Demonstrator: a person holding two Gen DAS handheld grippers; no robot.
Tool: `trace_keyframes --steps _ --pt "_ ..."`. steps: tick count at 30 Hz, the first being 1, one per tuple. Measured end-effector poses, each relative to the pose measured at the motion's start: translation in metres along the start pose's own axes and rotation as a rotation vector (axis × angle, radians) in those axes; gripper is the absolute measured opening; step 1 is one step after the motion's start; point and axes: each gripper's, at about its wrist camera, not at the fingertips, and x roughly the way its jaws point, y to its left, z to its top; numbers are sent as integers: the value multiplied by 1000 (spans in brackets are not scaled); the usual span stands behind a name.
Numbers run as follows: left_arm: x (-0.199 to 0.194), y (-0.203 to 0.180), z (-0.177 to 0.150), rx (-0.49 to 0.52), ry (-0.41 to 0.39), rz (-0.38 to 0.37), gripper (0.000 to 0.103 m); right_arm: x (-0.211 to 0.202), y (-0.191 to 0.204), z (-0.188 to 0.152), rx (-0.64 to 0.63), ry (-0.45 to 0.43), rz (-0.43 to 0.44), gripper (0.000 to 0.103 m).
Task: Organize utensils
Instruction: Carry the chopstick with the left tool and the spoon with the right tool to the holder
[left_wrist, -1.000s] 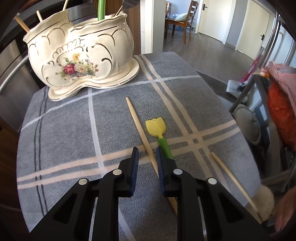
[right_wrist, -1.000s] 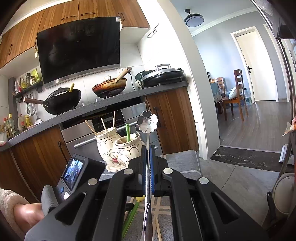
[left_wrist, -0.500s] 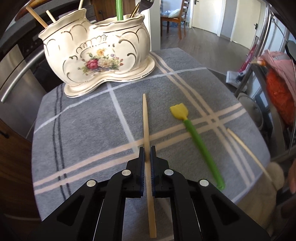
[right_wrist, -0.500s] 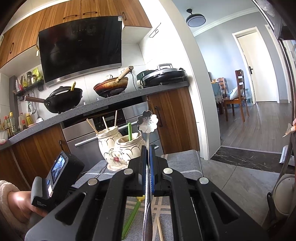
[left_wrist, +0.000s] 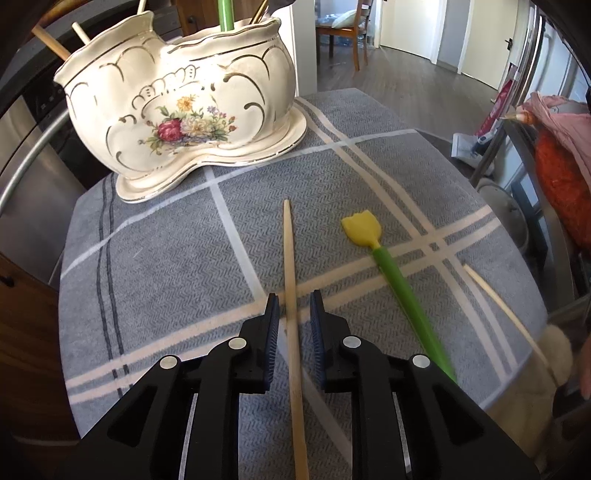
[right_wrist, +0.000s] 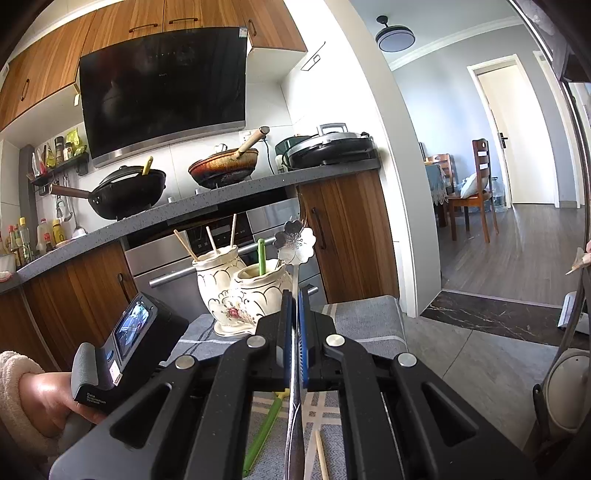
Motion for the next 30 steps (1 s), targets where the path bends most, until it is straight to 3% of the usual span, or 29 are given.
trace_keyframes --steps 3,4,8,11,22,30 --pt "1 -2 0 10 -13 9 15 2 0 0 2 4 0 3" --pt "2 -6 0 19 -18 10 8 2 0 0 2 6 0 3" --pt "2 -7 -1 47 -37 19 7 4 0 -1 3 8 -3 3" --pt "-5 -1 -4 31 -81 -15 7 5 0 -2 4 14 -7 3" --pt "-91 50 -20 -41 -443 -73 7 20 20 4 -19 50 -3 3" --pt "-158 105 10 -146 -737 -103 7 48 56 48 -54 4 57 3"
